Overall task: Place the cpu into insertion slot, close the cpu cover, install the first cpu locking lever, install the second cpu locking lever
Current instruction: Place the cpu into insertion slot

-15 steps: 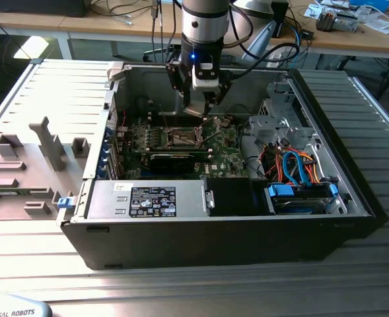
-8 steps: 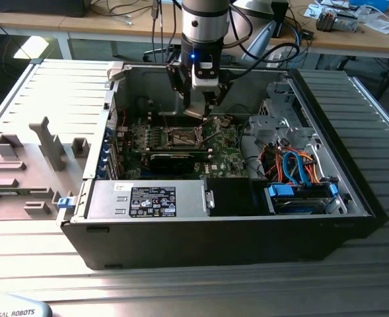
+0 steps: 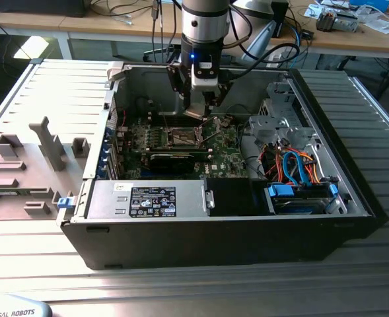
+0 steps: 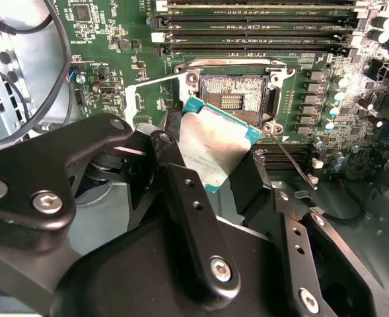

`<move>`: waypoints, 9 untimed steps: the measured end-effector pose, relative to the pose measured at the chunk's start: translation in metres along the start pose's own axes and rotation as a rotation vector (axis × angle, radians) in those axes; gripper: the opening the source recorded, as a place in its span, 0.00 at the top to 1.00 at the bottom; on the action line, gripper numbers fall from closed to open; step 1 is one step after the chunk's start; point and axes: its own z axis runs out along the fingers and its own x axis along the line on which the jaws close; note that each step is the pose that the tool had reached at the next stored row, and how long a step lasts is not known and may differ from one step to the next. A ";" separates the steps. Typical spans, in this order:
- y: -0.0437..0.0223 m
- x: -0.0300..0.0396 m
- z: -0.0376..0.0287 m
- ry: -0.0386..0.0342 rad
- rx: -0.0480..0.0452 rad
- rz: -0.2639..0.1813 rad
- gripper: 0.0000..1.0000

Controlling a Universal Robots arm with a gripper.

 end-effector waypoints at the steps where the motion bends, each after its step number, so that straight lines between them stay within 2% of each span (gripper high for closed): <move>1: 0.0000 0.0000 0.0000 -0.0002 0.0001 0.001 0.46; 9: 0.0000 0.0000 0.0000 -0.0020 0.0019 0.019 0.46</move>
